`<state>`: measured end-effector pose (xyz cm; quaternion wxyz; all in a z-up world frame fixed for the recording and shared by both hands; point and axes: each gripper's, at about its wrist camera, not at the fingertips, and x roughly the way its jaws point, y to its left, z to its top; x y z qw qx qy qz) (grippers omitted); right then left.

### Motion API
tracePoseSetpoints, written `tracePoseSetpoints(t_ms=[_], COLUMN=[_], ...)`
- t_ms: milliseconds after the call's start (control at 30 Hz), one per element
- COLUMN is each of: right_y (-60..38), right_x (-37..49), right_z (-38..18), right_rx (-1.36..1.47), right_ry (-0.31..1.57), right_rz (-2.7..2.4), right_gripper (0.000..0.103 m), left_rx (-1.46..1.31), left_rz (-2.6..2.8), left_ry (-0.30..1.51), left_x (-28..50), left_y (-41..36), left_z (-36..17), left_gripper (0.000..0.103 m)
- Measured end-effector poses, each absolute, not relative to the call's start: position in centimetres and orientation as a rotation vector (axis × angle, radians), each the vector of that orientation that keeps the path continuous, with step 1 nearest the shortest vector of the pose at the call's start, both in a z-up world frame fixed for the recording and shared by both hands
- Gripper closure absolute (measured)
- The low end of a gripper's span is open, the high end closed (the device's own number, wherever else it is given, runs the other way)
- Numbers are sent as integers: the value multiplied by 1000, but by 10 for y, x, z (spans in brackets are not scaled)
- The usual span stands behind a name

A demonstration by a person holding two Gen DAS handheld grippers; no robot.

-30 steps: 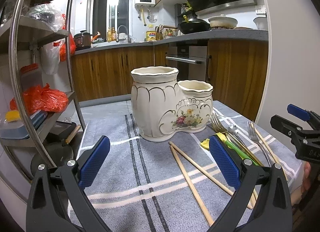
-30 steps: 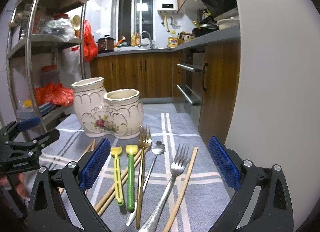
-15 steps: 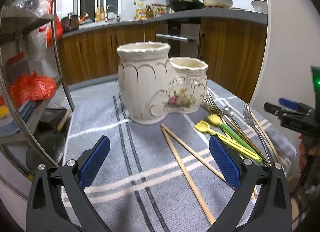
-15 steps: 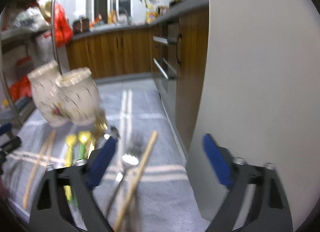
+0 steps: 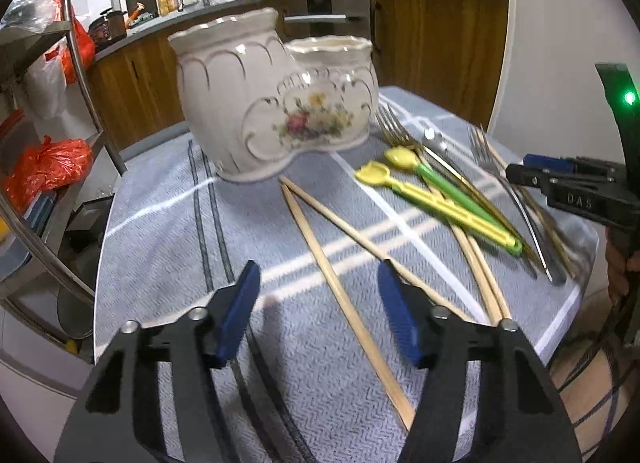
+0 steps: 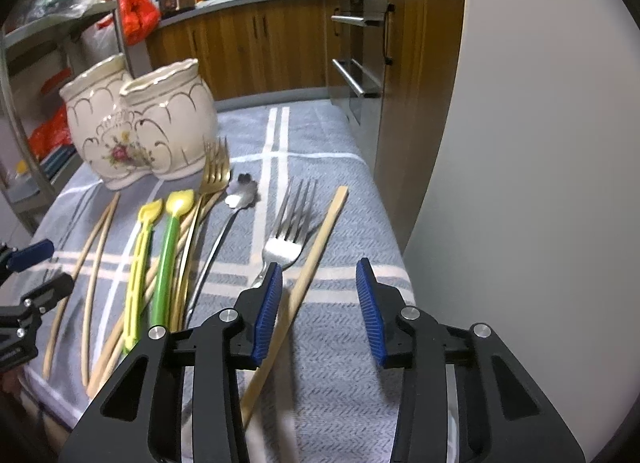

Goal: Organize utensils
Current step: 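Close the left tool on a wooden chopstick while the right tool grasps another chopstick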

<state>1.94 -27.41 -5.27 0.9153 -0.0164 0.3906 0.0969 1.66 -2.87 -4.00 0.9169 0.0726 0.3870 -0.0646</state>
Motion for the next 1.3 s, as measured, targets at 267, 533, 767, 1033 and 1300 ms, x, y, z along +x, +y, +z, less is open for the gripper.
tracePoseSetpoints(t_ms=[267,533,767,1033,1300], right_y=[-273,-270,-275,-274,-263], right_x=[23,47,38,16,10], right_z=[-51,-48,-39,-18,-7], right_rx=[-45,-68,-31,-12,-28], right_ry=[817,841,779,655,611], right_rz=[199,219,240,283,314], right_gripper=[72,81,97,97,97], left_rx=[164,177,105,44,-9], left_rz=[-149,-124,-177,-164,-120], left_ry=[844,873,850,854,885], left_x=[21,33,36,31,31], left_y=[-24,-1,14,31,22], left_z=[-43,-40,-39,-38,-39], left_gripper=[72,75,92,103,73])
